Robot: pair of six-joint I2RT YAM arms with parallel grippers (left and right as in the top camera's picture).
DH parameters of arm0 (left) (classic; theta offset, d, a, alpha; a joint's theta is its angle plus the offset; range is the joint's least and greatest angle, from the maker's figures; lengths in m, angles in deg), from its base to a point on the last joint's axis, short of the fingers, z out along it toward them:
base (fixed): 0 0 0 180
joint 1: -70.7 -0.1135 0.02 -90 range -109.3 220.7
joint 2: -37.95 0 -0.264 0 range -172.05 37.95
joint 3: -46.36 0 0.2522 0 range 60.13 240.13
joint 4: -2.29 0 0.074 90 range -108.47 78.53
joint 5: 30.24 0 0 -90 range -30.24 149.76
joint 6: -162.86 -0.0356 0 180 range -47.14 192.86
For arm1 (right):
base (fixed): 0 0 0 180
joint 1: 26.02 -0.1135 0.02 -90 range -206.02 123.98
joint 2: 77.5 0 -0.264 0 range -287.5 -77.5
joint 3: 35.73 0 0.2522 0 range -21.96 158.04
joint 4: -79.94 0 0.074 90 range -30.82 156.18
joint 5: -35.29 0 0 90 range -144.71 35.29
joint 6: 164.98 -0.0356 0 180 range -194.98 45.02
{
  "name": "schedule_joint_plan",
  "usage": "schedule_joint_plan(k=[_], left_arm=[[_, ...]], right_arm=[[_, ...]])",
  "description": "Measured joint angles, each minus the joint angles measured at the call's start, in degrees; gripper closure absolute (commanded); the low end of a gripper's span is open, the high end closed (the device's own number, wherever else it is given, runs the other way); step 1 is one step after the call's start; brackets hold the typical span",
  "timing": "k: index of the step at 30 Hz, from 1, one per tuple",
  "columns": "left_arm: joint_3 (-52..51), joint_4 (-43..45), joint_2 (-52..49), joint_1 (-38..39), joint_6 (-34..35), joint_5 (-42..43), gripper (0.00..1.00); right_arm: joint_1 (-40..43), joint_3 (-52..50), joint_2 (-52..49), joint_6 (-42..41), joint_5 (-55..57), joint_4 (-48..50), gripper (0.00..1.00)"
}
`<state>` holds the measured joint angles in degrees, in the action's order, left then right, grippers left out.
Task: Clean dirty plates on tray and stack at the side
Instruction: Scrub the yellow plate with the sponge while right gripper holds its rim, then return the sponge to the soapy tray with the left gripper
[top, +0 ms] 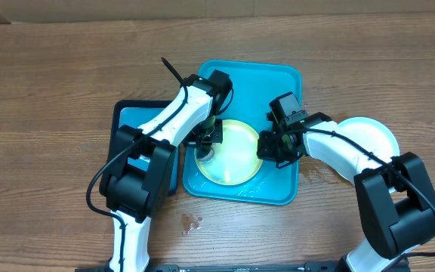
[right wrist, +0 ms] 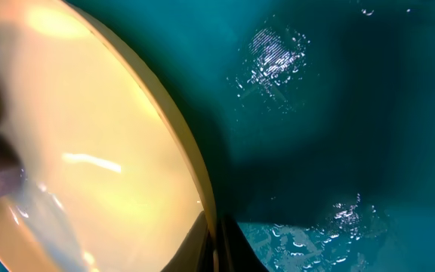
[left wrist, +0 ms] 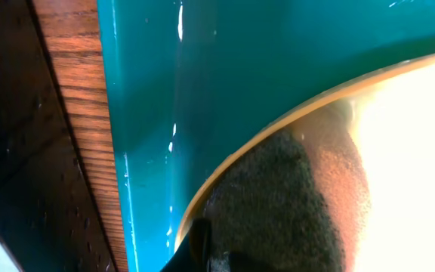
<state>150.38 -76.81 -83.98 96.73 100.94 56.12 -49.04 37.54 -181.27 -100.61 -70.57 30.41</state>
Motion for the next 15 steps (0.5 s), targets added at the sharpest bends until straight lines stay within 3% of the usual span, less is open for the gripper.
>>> schedule_joint_plan(k=[4, 9, 15], left_arm=[[-0.5, 0.4, 4.4, -0.3, 0.0, 0.9, 0.96], [-0.6, -1.9, 18.0, -2.9, -0.3, 1.2, 0.96], [-0.5, -9.6, 28.6, -8.1, -1.3, -5.9, 0.96]], right_arm=[[0.2, 0.0, 0.0, 0.0, 1.0, -0.6, 0.96], [0.4, 0.0, 0.0, 0.0, 1.3, -0.8, 0.96], [0.4, 0.0, 0.0, 0.0, 1.4, -0.8, 0.96]])
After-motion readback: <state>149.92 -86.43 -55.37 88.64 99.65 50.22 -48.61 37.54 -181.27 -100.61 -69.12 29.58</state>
